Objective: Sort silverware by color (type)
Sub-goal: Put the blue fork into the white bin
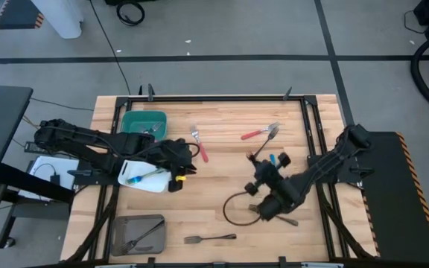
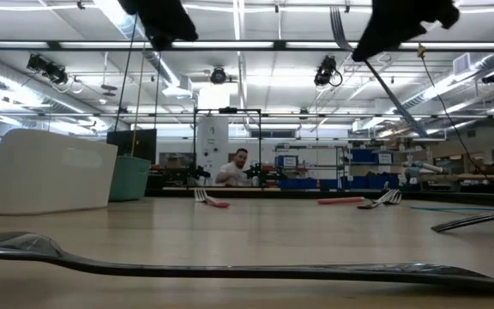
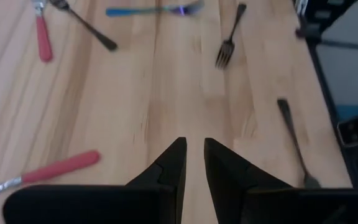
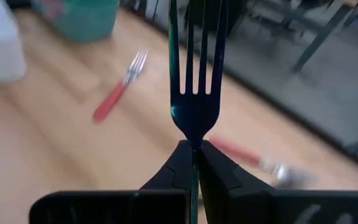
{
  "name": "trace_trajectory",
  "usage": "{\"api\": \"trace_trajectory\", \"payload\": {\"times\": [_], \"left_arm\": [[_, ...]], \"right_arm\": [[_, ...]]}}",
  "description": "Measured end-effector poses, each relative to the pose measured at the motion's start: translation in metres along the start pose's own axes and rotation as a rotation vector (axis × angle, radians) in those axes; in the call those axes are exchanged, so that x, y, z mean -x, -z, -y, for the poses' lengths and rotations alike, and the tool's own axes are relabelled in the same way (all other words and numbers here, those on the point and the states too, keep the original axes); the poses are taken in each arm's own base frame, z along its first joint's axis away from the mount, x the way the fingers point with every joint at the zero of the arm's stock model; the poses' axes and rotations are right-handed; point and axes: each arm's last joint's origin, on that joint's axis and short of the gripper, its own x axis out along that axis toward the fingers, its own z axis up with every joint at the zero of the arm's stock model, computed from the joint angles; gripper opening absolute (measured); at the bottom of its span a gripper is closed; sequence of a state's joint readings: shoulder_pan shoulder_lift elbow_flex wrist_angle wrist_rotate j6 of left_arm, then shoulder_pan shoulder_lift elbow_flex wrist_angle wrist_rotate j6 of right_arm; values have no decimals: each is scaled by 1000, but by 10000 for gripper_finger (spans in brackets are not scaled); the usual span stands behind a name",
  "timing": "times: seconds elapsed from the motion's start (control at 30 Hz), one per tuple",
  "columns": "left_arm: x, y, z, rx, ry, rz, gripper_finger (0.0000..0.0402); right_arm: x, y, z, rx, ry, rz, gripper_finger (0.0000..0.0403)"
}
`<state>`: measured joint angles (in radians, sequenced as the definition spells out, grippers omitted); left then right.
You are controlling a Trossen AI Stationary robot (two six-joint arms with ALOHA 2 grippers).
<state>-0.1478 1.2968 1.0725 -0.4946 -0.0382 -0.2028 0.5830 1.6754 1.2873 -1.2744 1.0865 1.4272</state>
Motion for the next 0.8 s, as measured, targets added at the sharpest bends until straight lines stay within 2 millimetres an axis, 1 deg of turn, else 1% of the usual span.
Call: {"api": "trace_trajectory", "payload": {"times": [0.1,0.2,0.3,0.43,0.5,0.57,0.73,0.8], "left_arm": [[0,-3,1,4,3,35,66],[0,-7,1,7,-12,77,66],[1,-11,0,12,-51,121,66],[-6,-15,-1,20,-107,167,66],[-13,-19,0,35,-111,210,66],[-23,-18,0,43,-124,202,66],[-47,-24,3,45,-111,265,66],[-53,-26,5,38,-104,291,66]], "right_arm": [[-2,-11,7,5,10,50,16],[-1,-18,10,11,13,105,16],[0,-20,10,22,10,142,16],[0,-23,5,29,1,182,16],[0,-25,2,37,-4,197,16],[-2,-28,-1,42,-1,226,16],[-5,-37,-10,65,-9,257,16],[-5,-40,-14,84,-17,265,16]]}}
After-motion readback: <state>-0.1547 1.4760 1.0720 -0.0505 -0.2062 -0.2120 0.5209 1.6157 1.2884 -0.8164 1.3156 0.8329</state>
